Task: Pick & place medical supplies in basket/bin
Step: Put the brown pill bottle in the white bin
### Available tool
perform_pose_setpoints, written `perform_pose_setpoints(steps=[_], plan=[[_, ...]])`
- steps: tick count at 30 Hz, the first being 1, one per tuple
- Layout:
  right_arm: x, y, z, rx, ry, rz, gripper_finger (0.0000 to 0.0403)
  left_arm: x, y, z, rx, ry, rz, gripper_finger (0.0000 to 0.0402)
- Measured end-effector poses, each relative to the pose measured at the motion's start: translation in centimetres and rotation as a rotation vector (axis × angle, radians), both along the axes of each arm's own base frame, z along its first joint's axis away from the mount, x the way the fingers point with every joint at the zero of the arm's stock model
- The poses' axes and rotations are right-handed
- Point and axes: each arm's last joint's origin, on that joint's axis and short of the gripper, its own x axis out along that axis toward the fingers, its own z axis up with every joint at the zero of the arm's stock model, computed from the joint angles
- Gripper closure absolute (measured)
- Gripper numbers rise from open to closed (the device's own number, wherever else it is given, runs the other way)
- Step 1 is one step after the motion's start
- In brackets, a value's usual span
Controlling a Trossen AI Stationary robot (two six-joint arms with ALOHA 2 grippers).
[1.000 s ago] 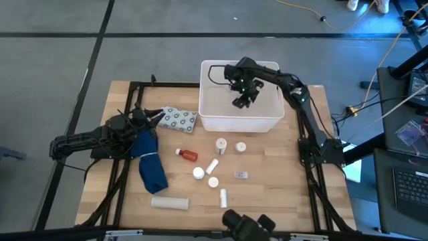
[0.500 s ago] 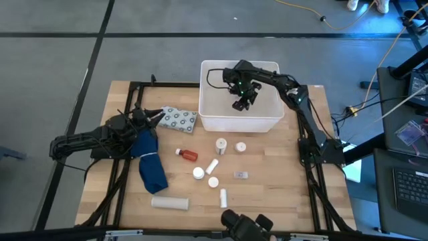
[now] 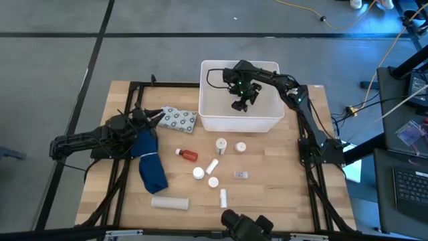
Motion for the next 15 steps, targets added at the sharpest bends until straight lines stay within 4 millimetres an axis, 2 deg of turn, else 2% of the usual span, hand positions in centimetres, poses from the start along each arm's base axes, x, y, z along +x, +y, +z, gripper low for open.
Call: perform_pose_setpoints(steps=[3, 6, 12, 15], plan=[[0.2, -0.2, 0.7, -0.018, -0.016, -0.016, 0.0114, 0.0, 0.0, 0.0, 0.0, -0.001, 0.0, 0.0309], [0.7, -0.5, 2.6, -0.062, -0.077, -0.015, 0.0109, 0.0, 0.0, 0.0, 0.0, 0.0, 0.0, 0.0309], [2.3, -1.1, 8.9, -0.222, -0.294, -0.032, 0.0111, 0.0, 0.0, 0.0, 0.0, -0.001, 0.0, 0.0309], [2.0, 0.3, 11.9, -0.288, -0.44, -0.039, 0.0112, 0.0, 0.0, 0.0, 0.0, -0.001, 0.001, 0.0309]])
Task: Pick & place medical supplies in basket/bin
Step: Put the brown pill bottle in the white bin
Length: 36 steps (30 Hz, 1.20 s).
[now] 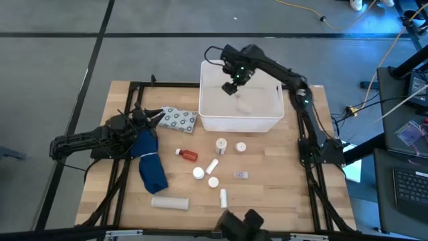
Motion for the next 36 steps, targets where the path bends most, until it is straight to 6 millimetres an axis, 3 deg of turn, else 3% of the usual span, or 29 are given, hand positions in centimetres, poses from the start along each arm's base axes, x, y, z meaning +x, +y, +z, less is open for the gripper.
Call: perform_pose_setpoints(steps=[4, 9, 16, 21, 25, 30, 36], plan=[[-0.6, 3.1, 4.0, -0.052, -0.111, 0.076, 0.0112, 0.0, 0.0, 0.0, 0.0, 0.001, -0.001, 0.0309], [-0.8, 8.8, 8.4, -0.111, -0.224, 0.208, 0.0112, 0.0, 0.0, 0.0, 0.0, 0.0, -0.001, 0.0309], [-0.7, 18.2, 11.5, -0.151, -0.288, 0.404, 0.0112, 0.0, 0.0, 0.0, -0.001, -0.001, -0.001, 0.0309], [-0.9, 23.7, 11.6, -0.218, -0.225, 0.531, 0.012, 0.0, 0.0, 0.0, -0.001, -0.002, -0.008, 0.0309], [-1.3, 26.6, 10.7, -0.216, -0.154, 0.62, 0.0134, 0.2, -0.3, 0.3, -0.003, -0.036, -0.115, 0.0308], [-3.1, 28.2, 9.0, -0.262, -0.059, 0.605, 0.0164, 0.5, -1.0, 1.0, -0.085, -0.156, -0.379, 0.0284], [-6.0, 29.6, 7.0, -0.272, -0.161, 0.536, 0.0202, 0.9, -1.4, 0.9, -0.253, -0.178, -0.513, 0.0236]])
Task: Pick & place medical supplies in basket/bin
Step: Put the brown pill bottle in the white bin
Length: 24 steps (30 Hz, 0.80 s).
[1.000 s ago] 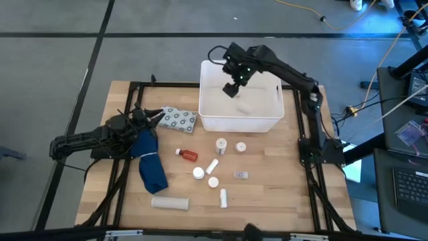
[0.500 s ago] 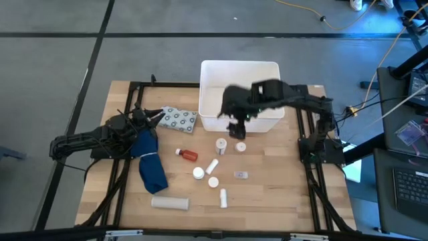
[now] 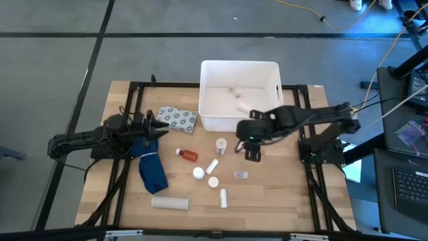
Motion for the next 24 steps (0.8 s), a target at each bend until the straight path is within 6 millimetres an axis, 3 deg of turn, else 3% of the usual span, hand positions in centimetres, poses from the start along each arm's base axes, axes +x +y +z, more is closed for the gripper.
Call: perform_pose_setpoints(steps=[9, 17, 24], plan=[[-3.2, 0.9, -1.8, 0.087, -0.153, -0.199, 0.0216, 1.4, -1.2, -1.1, 0.181, 0.145, -0.132, 0.0226], [-3.4, 1.9, -3.3, 0.124, -0.146, -0.233, 0.0216, 3.0, -2.3, -2.3, 0.301, 0.26, -0.19, 0.0226], [-3.2, 2.0, -4.1, 0.131, -0.159, -0.251, 0.0216, 4.0, -2.8, -4.4, 0.234, 0.439, -0.238, 0.0226]])
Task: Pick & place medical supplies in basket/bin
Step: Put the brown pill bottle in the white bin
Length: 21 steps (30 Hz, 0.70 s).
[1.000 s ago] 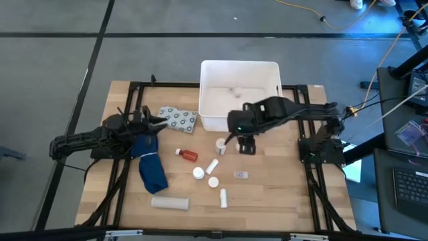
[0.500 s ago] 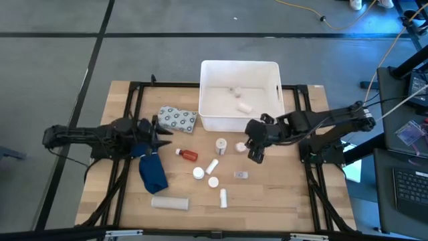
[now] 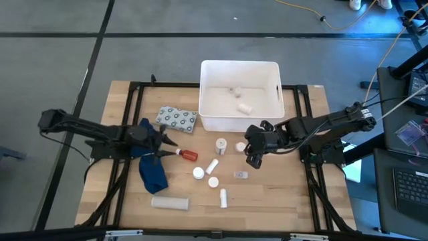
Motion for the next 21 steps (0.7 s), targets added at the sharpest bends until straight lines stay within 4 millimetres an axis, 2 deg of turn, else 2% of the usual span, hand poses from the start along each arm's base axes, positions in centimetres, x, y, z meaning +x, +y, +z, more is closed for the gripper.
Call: perform_pose_setpoints(steps=[6, 12, 21], plan=[[0.0, 0.0, -0.1, -0.001, 0.001, 0.0, 0.0216, 0.5, 0.0, -1.3, 0.01, 0.102, 0.006, 0.0226], [0.0, 0.0, -0.1, -0.003, 0.001, 0.002, 0.0216, 1.2, 0.2, -1.9, 0.068, 0.115, 0.081, 0.0226], [0.0, 0.0, -0.1, -0.004, 0.001, 0.002, 0.0216, 1.6, 0.1, -3.1, 0.083, 0.19, 0.053, 0.0226]])
